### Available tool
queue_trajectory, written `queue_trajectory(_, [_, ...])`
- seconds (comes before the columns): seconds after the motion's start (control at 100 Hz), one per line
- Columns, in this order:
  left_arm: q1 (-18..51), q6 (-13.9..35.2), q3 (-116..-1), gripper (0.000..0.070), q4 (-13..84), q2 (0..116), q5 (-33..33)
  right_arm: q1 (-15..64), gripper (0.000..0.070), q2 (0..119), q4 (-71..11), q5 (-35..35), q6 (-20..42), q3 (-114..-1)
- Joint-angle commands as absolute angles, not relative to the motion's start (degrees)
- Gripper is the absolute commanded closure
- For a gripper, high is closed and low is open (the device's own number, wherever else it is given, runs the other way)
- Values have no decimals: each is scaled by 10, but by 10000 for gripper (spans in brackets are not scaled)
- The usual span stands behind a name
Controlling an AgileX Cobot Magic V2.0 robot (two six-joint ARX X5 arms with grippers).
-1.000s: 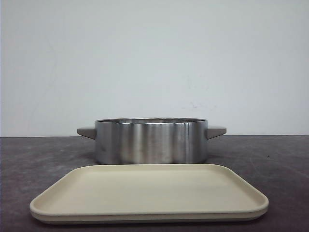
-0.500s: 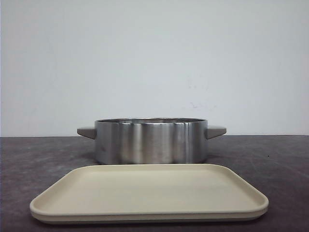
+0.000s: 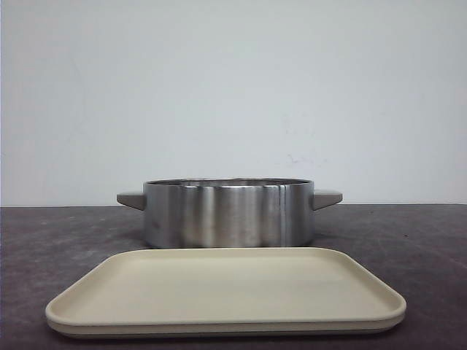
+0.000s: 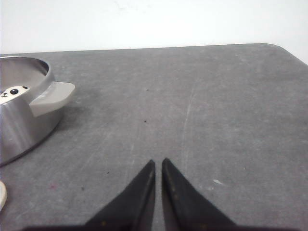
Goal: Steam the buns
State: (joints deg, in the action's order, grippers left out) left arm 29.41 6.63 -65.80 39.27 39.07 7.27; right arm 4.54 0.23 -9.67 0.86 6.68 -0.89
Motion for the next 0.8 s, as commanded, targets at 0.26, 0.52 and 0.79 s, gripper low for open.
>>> queue_trajectory(0.26, [156,98,-283,700,105,239,-33,46,682,2,-90,9,70,-7])
queue_trajectory(0.52, [58,87,-117,700,48,102,-36,46,683,2,-90,9,70,-7])
queue_trajectory(0.79, [-15,63,-43,700,45,21,-35,46,682,2,-90,9,70,-7])
